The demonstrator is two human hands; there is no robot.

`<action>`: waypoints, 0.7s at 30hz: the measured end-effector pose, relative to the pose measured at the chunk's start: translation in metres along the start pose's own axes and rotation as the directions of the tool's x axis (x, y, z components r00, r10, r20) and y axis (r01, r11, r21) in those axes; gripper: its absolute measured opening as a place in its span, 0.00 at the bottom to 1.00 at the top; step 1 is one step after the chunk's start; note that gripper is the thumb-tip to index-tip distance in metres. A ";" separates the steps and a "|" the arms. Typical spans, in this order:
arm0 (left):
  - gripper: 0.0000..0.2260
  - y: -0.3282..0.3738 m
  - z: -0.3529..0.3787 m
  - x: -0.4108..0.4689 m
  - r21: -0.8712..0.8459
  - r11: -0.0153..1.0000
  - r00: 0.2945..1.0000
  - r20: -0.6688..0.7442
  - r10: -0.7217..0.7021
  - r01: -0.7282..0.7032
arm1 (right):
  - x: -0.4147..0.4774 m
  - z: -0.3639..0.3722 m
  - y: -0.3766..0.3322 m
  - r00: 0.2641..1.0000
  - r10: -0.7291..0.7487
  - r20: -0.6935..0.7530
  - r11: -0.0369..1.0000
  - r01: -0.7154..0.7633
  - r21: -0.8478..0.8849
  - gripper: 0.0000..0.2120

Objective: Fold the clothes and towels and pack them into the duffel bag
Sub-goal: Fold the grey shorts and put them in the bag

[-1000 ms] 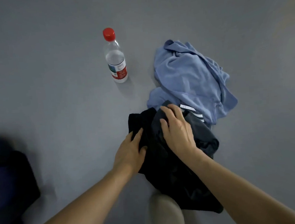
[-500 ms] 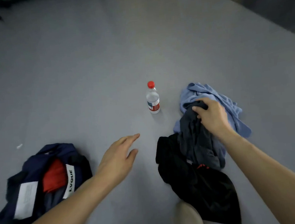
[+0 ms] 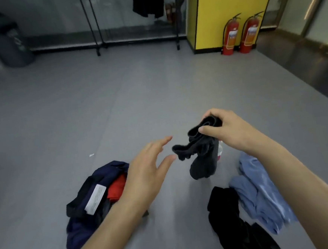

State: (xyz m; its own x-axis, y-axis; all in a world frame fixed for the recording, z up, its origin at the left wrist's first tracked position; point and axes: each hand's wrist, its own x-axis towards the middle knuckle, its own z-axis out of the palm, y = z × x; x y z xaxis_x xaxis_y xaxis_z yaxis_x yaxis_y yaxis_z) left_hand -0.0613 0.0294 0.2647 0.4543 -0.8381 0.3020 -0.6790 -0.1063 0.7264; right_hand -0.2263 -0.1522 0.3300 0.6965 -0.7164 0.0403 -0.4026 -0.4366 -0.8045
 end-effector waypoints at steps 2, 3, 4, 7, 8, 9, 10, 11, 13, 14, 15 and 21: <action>0.21 -0.001 -0.014 0.009 0.028 0.999 0.999 -0.019 0.029 -0.029 | 0.004 0.026 -0.014 0.997 0.037 0.063 0.999 -0.037 -0.008 0.04; 0.22 -0.003 -0.020 0.012 0.050 0.998 0.999 -0.002 0.036 -0.036 | 0.007 0.040 -0.020 0.995 0.047 0.092 0.999 -0.046 -0.011 0.04; 0.22 -0.007 -0.024 0.015 0.072 0.997 0.999 0.024 0.038 -0.039 | 0.009 0.055 -0.025 0.991 0.045 0.123 0.999 -0.043 -0.017 0.05; 0.24 -0.021 -0.028 0.016 0.087 0.996 0.994 0.111 0.008 -0.018 | 0.014 0.094 -0.031 0.981 0.018 0.191 1.000 -0.020 0.006 0.06; 0.24 -0.025 -0.030 0.015 0.074 0.997 0.991 0.133 -0.007 -0.003 | 0.015 0.104 -0.032 0.979 0.020 0.202 1.000 -0.022 0.008 0.07; 0.25 -0.030 -0.033 0.013 0.068 0.998 0.989 0.145 -0.019 0.010 | 0.017 0.112 -0.033 0.976 0.022 0.215 1.000 -0.024 0.006 0.09; 0.25 -0.035 -0.035 0.013 0.070 0.997 0.988 0.153 -0.033 0.023 | 0.017 0.118 -0.033 0.973 0.026 0.227 1.000 -0.029 0.008 0.12; 0.24 -0.041 -0.039 0.012 0.069 0.997 0.985 0.162 -0.052 0.041 | 0.018 0.123 -0.033 0.970 0.029 0.241 0.999 -0.033 0.013 0.16; 0.19 -0.050 -0.046 0.011 0.046 0.996 0.981 0.173 -0.088 0.081 | 0.017 0.129 -0.033 0.963 0.026 0.270 0.999 -0.038 0.038 0.23; 0.16 -0.054 -0.049 0.011 0.048 0.995 0.982 0.164 -0.089 0.082 | 0.017 0.132 -0.034 0.961 0.024 0.276 0.998 -0.039 0.050 0.25; 0.13 -0.057 -0.052 0.012 0.068 0.995 0.987 0.139 -0.078 0.069 | 0.016 0.137 -0.033 0.962 0.020 0.273 0.998 -0.036 0.054 0.27; 0.06 -0.065 -0.066 0.017 0.124 0.991 0.998 0.015 -0.057 0.055 | 0.009 0.158 -0.020 0.977 -0.078 0.201 0.958 0.129 -0.255 0.22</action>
State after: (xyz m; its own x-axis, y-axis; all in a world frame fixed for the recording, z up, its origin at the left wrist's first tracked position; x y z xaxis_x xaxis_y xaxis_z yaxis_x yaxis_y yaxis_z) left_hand 0.0285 0.0571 0.2636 0.4835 -0.8387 0.2505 -0.7191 -0.2174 0.6600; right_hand -0.1182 -0.0641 0.2533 0.8306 -0.5565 -0.0172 -0.4479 -0.6495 -0.6145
